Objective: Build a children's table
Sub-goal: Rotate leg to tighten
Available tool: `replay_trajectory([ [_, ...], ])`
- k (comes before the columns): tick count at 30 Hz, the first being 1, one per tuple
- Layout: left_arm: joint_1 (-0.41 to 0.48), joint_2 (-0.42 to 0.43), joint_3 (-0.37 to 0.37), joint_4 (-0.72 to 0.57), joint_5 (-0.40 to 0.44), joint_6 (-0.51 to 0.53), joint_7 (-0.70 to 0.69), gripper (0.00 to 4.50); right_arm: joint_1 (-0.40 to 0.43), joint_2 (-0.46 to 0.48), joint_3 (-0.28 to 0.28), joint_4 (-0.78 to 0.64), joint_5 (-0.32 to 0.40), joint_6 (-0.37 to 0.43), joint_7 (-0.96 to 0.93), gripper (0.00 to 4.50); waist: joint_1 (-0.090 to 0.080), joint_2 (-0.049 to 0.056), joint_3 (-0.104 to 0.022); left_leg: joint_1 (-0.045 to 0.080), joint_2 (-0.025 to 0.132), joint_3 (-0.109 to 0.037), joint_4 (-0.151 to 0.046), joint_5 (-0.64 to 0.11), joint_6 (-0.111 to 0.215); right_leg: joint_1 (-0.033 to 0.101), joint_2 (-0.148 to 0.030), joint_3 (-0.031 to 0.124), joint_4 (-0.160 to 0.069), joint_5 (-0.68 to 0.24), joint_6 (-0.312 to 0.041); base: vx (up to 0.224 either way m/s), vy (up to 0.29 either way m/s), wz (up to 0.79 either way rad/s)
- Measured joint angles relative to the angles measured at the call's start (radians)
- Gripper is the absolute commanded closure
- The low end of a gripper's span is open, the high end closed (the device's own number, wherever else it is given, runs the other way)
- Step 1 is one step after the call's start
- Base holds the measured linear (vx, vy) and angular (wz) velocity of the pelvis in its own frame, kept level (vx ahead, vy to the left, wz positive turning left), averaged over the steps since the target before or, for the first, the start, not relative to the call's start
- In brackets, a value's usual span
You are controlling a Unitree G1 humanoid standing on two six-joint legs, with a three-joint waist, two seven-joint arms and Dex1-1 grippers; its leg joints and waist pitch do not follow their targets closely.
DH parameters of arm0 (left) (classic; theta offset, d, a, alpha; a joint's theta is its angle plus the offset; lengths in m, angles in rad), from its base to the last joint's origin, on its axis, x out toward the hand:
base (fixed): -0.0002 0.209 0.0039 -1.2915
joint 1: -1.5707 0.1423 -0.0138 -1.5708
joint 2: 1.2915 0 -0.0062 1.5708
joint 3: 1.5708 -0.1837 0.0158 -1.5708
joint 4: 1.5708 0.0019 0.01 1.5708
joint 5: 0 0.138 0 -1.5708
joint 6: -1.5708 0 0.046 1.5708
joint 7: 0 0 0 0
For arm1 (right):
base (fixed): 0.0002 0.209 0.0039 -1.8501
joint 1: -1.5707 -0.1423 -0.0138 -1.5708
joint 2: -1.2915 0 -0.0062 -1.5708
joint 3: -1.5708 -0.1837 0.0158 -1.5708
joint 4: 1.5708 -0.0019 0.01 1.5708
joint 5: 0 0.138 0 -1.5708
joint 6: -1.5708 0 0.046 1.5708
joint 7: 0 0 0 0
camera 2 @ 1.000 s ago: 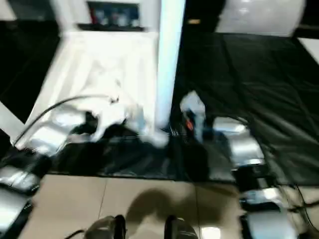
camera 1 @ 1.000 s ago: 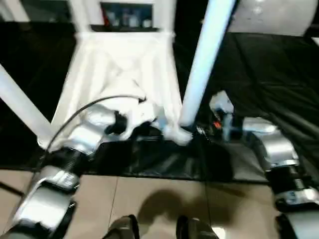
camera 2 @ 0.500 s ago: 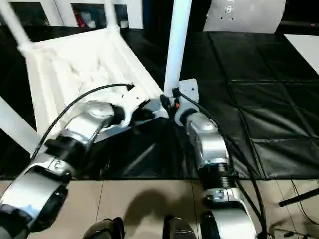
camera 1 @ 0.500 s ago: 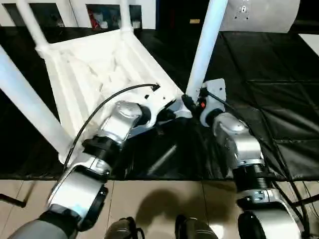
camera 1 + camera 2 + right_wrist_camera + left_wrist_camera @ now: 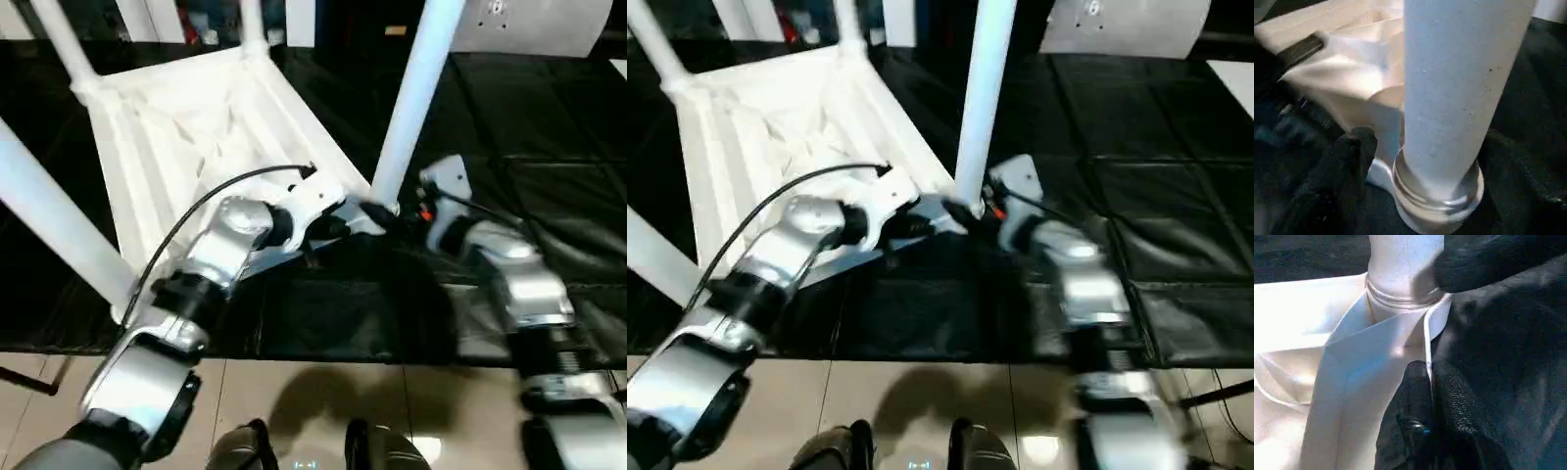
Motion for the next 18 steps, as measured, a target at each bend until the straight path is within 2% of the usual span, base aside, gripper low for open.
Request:
replay_trajectory([
  [5, 0.049, 0.076, -0.01, -0.046, -0.023, -0.073, -0.138, 4.5, 0.001, -0.061, 0.022, 0.008, 0.042, -0.049, 0.222, 0.93, 0.009, 0.0, 0.0, 0.001, 0.002, 0.0, 0.003, 0.0, 0.0, 0.001, 0.0, -0.001, 0.001, 0.001, -0.001, 0.0, 0.0, 0.0],
  [12, 0.093, 0.159, -0.032, -0.106, -0.058, -0.127, -0.302, 4.5, -0.005, -0.095, 0.069, 0.04, 0.091, -0.082, 0.427, 0.93, 0.027, 0.0, 0.0, 0.0, 0.002, 0.0, 0.005, 0.0, 0.0, 0.002, 0.0, -0.001, 0.001, 0.001, -0.002, 0.0, 0.0, 0.0],
  [13, 0.096, 0.169, -0.036, -0.111, -0.06, -0.138, -0.319, 4.5, -0.007, -0.096, 0.074, 0.048, 0.092, -0.081, 0.451, 1.19, 0.029, 0.0, 0.0, 0.0, 0.002, 0.001, 0.005, 0.0, 0.0, 0.002, 0.0, -0.001, 0.001, 0.001, -0.002, 0.0, 0.0, 0.0],
  [17, 0.109, 0.205, -0.051, -0.139, -0.067, -0.164, -0.389, 4.5, -0.015, -0.119, 0.094, 0.077, 0.11, -0.059, 0.547, 1.31, 0.037, 0.0, 0.0, -0.001, 0.002, 0.001, 0.007, -0.001, 0.001, 0.002, 0.0, -0.001, 0.001, 0.001, -0.002, 0.0, 0.0, 0.0],
  [18, 0.113, 0.21, -0.053, -0.145, -0.07, -0.165, -0.4, 4.5, -0.015, -0.12, 0.098, 0.078, 0.113, -0.054, 0.561, 1.52, 0.039, 0.0, 0.0, -0.001, 0.002, 0.001, 0.007, -0.001, 0.001, 0.002, 0.0, -0.001, 0.002, 0.001, -0.002, 0.0, 0.0, 0.0],
])
